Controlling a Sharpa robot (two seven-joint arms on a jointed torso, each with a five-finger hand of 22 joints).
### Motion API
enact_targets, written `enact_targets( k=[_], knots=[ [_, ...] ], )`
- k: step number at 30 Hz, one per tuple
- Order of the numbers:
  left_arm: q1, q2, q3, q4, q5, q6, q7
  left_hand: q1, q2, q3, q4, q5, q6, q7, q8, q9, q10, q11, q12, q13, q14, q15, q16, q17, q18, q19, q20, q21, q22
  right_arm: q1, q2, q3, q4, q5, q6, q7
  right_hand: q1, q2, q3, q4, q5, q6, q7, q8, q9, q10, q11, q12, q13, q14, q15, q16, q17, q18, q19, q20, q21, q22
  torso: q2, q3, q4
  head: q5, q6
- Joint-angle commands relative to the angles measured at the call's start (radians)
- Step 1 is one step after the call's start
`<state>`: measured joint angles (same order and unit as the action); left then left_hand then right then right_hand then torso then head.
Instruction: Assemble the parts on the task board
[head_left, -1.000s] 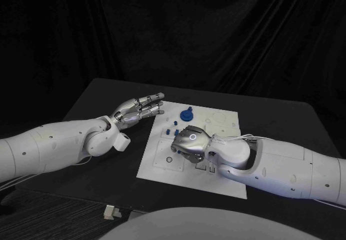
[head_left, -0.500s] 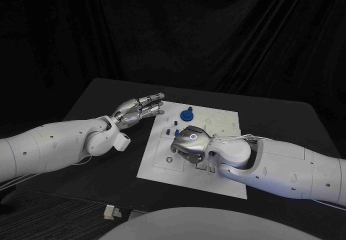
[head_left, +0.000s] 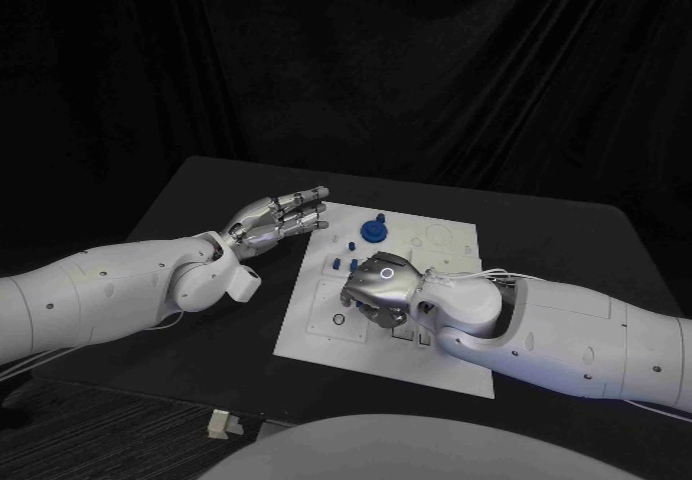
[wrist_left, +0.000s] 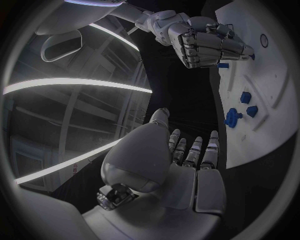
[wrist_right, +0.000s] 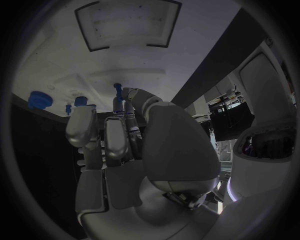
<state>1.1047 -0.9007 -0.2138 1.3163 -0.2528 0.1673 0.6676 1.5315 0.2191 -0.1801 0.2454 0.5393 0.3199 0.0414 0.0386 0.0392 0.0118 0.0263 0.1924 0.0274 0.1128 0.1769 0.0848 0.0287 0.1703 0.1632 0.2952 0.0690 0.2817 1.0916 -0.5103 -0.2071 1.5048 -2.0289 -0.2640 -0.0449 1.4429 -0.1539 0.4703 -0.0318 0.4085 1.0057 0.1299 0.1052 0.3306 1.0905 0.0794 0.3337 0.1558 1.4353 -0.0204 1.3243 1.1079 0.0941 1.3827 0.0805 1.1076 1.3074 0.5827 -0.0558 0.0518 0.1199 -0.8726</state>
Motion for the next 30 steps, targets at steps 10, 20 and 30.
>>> enact_targets(
  k=[10, 20, 30],
  knots=[
    [-0.002, 0.002, 0.001, 0.001, 0.005, 0.011, 0.004, 0.0, 0.011, 0.006, 0.0, -0.004, 0.0, 0.007, 0.001, 0.0, 0.001, 0.008, -0.004, 0.0, 0.001, 0.008, 0.005, 0.001, -0.011, 0.009, -0.001, 0.005, -0.001, -0.003, 0.001, 0.0, -0.001, 0.052, 0.022, 0.006, -0.004, 0.01, -0.004, 0.0, -0.005, -0.007, 0.0, -0.008, -0.003, 0.02, -0.019, 0.006, 0.017, -0.003, -0.001, -0.006, -0.005, -0.001, -0.007, 0.0, -0.001, 0.14, 0.0, -0.0001, 0.0002, 0.002, 0.0],
    [-0.002, 0.002, 0.001, 0.001, 0.005, 0.011, 0.002, 0.0, 0.011, 0.006, 0.0, -0.004, 0.0, 0.007, 0.001, 0.0, 0.001, 0.008, -0.004, 0.0, 0.001, 0.008, 0.005, 0.001, -0.011, 0.009, -0.001, 0.005, -0.001, -0.004, 0.002, 0.0, -0.008, 0.058, 0.033, 0.003, -0.004, 0.01, -0.005, -0.001, -0.011, -0.011, 0.001, -0.011, -0.004, 0.021, -0.019, 0.007, 0.019, -0.005, 0.0, -0.008, -0.008, -0.001, -0.008, 0.001, -0.003, 0.14, 0.0, 0.0001, 0.0002, 0.002, 0.0],
    [-0.003, 0.003, 0.001, 0.0, 0.005, 0.013, 0.0, 0.001, 0.013, 0.009, -0.001, -0.003, 0.0, 0.008, 0.001, 0.0, 0.001, 0.008, -0.003, 0.0, 0.001, 0.008, 0.005, 0.001, -0.012, 0.009, -0.001, 0.005, -0.002, -0.005, 0.002, 0.0, -0.015, 0.058, 0.033, -0.006, -0.001, 0.013, -0.003, -0.003, -0.017, -0.011, 0.001, -0.012, -0.005, 0.021, -0.019, 0.008, 0.021, -0.006, 0.0, -0.01, -0.01, 0.001, -0.011, 0.002, -0.008, 0.138, 0.0, 0.0001, 0.0, 0.004, 0.0]
  ],
)
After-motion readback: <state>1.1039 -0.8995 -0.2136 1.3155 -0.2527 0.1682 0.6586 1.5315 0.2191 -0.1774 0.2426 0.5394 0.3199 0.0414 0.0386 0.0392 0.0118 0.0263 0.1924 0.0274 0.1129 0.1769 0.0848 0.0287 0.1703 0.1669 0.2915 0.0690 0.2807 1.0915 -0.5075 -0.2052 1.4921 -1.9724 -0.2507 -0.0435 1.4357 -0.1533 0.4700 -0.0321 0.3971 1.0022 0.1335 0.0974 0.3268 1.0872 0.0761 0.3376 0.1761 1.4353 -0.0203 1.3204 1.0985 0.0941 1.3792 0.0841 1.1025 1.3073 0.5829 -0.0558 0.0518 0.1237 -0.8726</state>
